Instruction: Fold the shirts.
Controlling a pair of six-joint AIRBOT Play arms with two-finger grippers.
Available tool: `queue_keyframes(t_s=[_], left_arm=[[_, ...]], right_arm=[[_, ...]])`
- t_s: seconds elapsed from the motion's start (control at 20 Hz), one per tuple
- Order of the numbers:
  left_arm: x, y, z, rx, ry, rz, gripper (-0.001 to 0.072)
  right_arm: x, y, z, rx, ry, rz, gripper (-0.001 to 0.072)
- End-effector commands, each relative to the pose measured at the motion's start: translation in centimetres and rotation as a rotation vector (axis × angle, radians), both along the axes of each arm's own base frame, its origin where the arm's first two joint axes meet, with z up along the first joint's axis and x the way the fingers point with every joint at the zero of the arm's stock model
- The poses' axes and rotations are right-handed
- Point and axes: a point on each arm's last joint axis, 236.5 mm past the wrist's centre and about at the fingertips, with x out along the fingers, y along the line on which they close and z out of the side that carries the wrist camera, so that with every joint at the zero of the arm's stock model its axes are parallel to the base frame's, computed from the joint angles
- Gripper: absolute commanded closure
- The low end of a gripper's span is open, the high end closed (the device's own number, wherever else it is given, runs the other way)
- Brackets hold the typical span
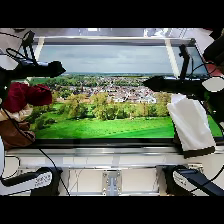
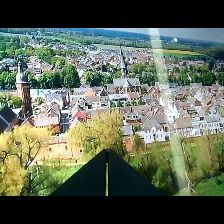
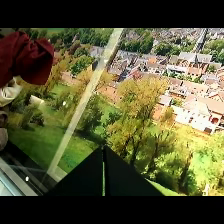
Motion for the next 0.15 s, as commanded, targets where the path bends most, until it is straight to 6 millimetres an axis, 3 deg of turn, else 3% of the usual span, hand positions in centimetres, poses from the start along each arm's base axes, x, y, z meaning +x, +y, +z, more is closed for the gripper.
queue_keyframes(t_s=[0.0,0.1], left_arm=[[0.02,0.06,-0.03,0.001,0.000,0.001,0.0693],[0.01,0.06,-0.04,0.000,0.001,0.001,0.0693]], right_arm=[[-0.51,1.73,-1.22,-0.011,0.031,0.047,0.0702],[-0.87,1.87,-1.33,-0.011,0.041,0.060,0.0702]])
